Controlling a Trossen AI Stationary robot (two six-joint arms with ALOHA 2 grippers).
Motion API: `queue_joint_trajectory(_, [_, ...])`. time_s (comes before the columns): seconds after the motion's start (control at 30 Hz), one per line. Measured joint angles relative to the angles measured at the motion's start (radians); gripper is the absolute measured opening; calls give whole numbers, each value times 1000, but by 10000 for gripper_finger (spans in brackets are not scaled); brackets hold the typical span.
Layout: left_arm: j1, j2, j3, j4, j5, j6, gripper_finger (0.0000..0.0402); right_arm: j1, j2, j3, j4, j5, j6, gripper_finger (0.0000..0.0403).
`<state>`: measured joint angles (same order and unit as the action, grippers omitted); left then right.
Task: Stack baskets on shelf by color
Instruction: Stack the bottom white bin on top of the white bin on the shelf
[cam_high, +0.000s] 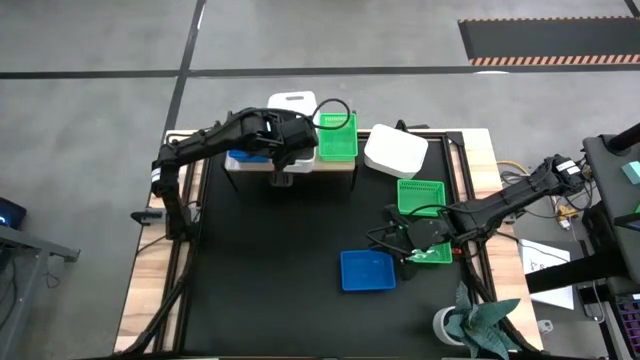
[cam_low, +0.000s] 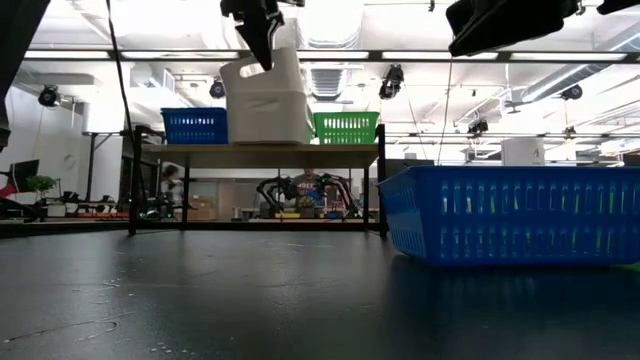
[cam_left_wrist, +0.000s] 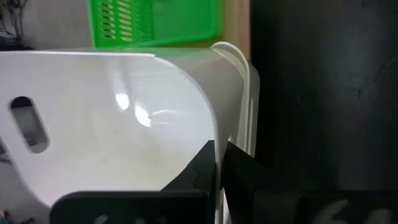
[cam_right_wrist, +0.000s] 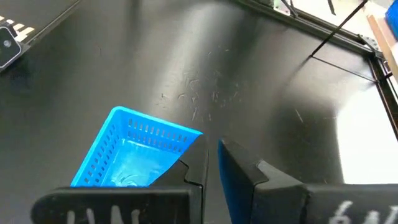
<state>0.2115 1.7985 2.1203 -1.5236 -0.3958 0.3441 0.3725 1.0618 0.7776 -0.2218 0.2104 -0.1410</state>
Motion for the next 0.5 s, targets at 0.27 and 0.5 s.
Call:
queue_joint_trajectory(0.27, [1, 0, -34, 23, 2, 2, 0, -29, -2, 6, 88, 164, -7, 27])
queue_joint_trajectory(0.5, [3, 0, -48, 40, 2, 6, 0, -139, -2, 51, 81, 156, 4, 27])
